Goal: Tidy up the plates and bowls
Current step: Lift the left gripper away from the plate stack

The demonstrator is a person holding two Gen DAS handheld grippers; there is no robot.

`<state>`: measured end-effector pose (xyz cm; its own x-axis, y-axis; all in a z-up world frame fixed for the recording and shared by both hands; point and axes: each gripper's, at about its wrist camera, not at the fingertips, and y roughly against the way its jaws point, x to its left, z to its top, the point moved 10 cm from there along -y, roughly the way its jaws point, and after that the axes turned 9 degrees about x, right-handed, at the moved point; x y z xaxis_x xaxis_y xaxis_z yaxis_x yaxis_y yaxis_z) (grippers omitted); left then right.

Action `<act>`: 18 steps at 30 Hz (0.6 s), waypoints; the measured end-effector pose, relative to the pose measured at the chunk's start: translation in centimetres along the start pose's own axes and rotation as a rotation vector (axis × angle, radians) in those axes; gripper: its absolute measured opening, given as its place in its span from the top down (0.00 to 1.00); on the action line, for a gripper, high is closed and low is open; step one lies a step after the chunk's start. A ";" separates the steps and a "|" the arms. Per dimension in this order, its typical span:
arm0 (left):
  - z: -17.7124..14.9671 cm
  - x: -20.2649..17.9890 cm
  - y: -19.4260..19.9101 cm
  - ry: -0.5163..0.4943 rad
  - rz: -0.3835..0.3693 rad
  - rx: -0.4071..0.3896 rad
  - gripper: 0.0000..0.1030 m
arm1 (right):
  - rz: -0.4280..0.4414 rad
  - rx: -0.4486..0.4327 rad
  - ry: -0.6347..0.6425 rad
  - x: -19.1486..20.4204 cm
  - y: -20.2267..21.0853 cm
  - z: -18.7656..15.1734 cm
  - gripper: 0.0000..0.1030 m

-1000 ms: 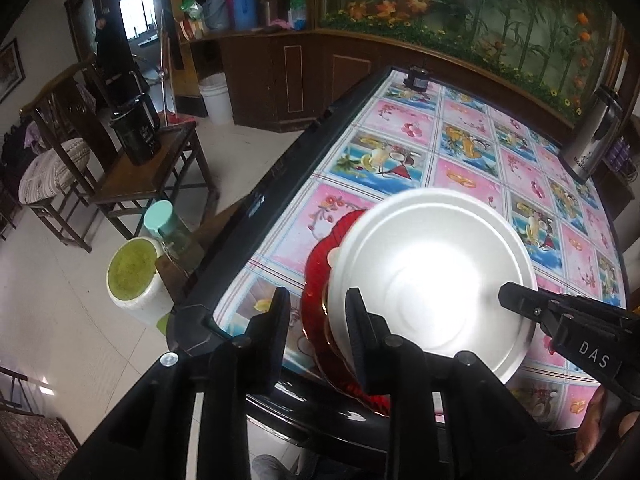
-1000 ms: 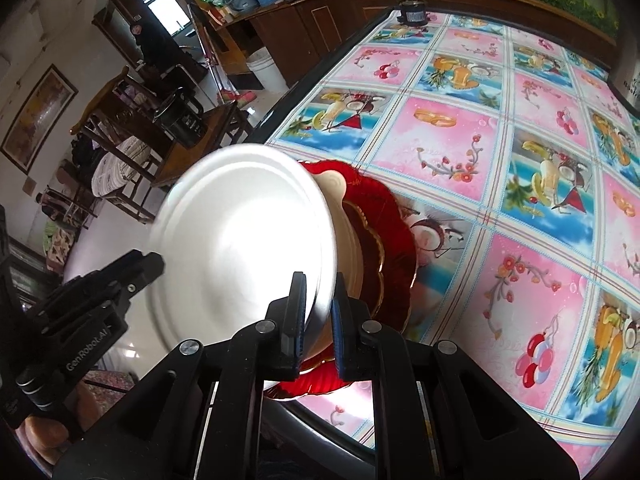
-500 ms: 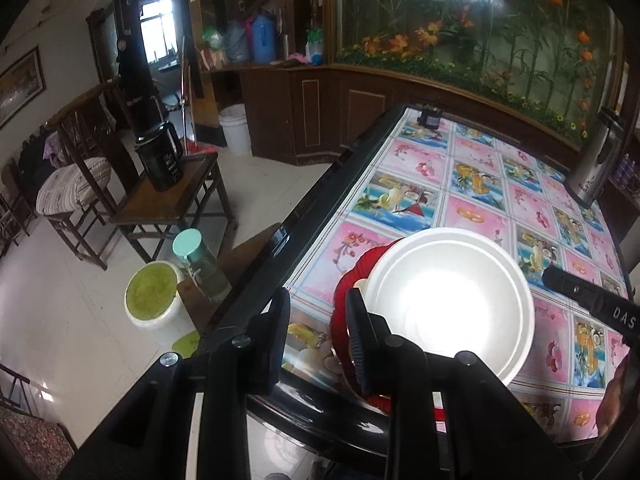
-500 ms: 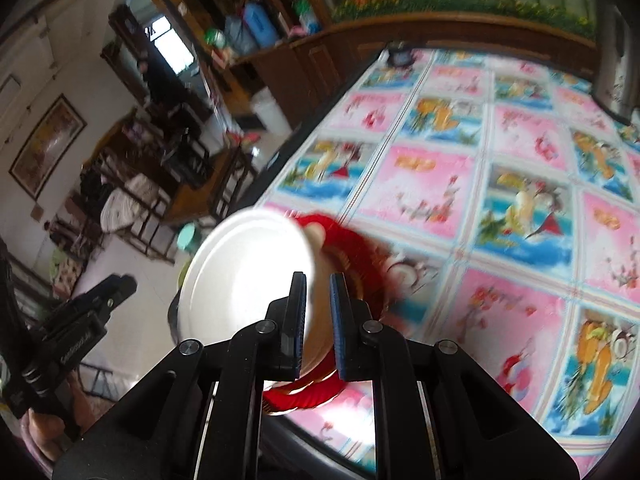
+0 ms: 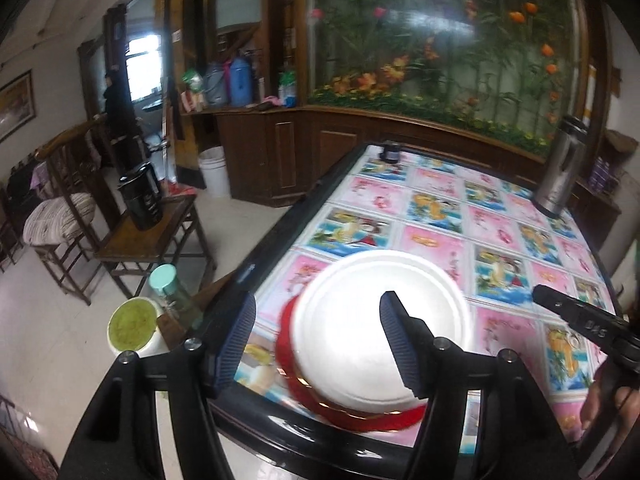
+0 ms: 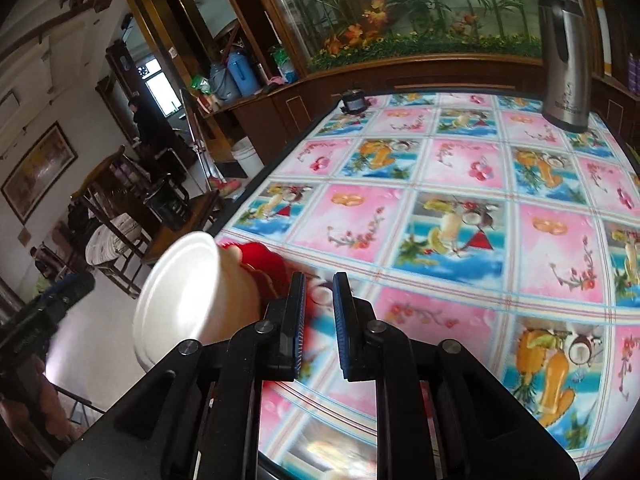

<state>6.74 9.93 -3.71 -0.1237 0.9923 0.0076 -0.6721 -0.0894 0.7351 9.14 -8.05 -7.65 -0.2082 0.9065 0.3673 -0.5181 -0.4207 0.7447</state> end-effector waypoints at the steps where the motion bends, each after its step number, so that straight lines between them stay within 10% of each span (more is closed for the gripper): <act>1: 0.0 -0.9 0.2 -0.023 -0.006 -0.008 0.37 | 0.000 0.001 -0.004 -0.3 0.0 -0.2 0.87; 18: 0.2 -10.7 1.4 -0.200 -0.041 -0.035 0.37 | -0.026 -0.048 -0.089 -6.5 3.2 -0.6 0.87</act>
<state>7.27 -0.76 -2.63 0.0493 0.9922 0.1149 -0.6987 -0.0480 0.7138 8.40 -15.30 -8.00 -0.1208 0.9095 0.3978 -0.5622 -0.3929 0.7277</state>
